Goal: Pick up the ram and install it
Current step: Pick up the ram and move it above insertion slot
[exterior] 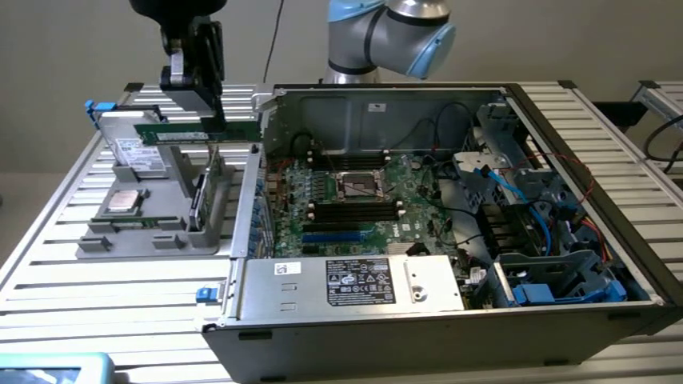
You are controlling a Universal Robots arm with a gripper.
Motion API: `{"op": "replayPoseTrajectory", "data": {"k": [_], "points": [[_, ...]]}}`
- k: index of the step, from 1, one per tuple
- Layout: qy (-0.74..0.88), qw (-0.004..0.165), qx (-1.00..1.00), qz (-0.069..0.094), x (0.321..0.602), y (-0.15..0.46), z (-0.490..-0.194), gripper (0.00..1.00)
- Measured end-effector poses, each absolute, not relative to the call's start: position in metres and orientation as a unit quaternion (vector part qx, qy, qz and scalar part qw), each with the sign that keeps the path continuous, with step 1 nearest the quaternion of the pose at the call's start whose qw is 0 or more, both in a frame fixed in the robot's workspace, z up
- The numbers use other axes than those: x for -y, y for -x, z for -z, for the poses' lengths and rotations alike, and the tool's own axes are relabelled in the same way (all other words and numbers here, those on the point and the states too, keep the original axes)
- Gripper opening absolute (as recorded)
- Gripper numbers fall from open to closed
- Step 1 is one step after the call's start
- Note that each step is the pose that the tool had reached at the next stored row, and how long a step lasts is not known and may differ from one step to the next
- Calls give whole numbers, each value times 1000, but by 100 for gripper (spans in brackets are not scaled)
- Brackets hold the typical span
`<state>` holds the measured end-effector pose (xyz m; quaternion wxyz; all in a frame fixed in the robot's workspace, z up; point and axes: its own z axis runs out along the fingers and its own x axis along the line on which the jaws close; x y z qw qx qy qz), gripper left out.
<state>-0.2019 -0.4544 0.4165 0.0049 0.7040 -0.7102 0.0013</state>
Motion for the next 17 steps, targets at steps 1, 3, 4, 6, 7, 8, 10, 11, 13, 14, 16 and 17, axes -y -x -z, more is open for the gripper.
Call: {"op": "replayPoseTrajectory", "data": {"k": [1,3,4,6,7,8,10,11,13,14,16,17], "points": [[-704,5,710,-1,454,197,-416,13],[-704,5,710,-1,454,188,-416,13],[-704,5,710,-1,454,183,-417,13],[-704,5,710,-1,454,174,-416,13],[-704,5,710,-1,454,170,-416,13],[-704,5,710,-1,454,166,-416,13],[-704,5,710,-1,454,156,-416,13],[-704,5,710,-1,454,152,-416,13],[-704,5,710,-1,454,143,-415,13],[-704,5,710,-1,454,138,-414,13],[-704,5,710,-1,454,129,-413,13],[-704,5,710,-1,454,124,-413,13]]}}
